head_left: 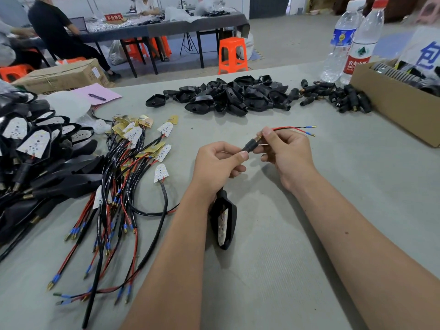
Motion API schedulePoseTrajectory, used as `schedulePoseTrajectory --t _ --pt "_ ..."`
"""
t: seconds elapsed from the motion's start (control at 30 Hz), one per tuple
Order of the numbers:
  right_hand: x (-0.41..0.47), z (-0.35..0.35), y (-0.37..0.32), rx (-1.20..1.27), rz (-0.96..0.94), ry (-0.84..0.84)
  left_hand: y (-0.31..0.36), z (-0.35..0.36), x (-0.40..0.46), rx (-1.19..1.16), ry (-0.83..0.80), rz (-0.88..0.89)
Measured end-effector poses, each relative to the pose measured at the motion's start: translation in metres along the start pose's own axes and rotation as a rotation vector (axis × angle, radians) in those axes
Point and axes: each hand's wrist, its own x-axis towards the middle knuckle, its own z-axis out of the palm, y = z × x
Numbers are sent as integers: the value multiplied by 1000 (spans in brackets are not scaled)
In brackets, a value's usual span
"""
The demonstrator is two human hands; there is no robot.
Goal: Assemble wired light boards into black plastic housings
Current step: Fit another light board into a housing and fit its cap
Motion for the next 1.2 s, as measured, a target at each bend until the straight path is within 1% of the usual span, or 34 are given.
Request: schedulePoseTrajectory --t 0.3,0.4,0.47,0.63,0.8,0.93,1.13,1.2 --pt "1 2 2 -21 -66 136 7 -3 -3 -11 -90 -66" --pt "3 -1 1 40 -56 232 9 -10 -3 5 -141 -112" --pt "4 -1 0 78 -41 250 9 -13 -3 8 -152 -126" --pt "4 -3 -1 92 18 105 9 -10 -4 -19 -100 -93" --pt "1 -5 -3 51 60 -29 5 -3 -5 -17 -49 -57" --pt "1 -6 -4 129 99 -68 4 0 -6 -46 -13 -48" --pt "3 -7 -4 165 125 -108 3 -3 -5 -59 15 -10" --pt "3 -7 -3 168 113 -80 4 -5 -3 -70 7 -27"
